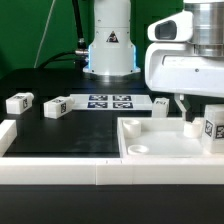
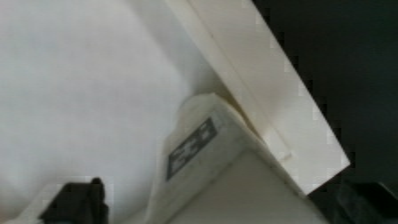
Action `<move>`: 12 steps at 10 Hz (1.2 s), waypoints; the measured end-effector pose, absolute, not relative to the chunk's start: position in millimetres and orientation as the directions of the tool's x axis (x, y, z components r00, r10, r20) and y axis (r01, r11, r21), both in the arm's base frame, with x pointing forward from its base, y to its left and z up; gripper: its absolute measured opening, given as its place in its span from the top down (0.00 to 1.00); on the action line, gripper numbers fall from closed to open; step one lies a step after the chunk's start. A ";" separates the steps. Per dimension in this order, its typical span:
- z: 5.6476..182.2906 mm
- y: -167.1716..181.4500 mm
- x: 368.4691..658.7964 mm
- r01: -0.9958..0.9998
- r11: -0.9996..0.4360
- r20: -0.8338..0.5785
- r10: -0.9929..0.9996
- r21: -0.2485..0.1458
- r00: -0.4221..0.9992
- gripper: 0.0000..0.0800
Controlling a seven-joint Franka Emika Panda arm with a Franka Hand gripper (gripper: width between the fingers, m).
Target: Assemble one leg
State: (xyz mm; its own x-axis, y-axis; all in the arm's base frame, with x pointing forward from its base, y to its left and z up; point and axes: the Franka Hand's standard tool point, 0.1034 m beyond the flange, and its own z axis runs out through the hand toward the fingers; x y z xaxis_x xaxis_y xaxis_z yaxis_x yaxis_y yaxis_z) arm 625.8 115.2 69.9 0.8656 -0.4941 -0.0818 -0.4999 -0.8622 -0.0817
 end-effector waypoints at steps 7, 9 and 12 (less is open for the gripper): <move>69.6 115.1 626.0 0.275 -0.961 -0.021 0.276 -0.021 0.961 0.19; 69.5 115.5 625.9 0.257 -0.966 -0.021 0.257 -0.022 0.966 0.30; 69.4 115.7 625.8 0.202 -0.979 -0.022 0.202 -0.024 0.979 0.64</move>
Offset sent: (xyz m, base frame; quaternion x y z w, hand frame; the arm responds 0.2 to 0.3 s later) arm 0.0033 0.0009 0.0012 -0.0812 0.0183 -0.2349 0.9685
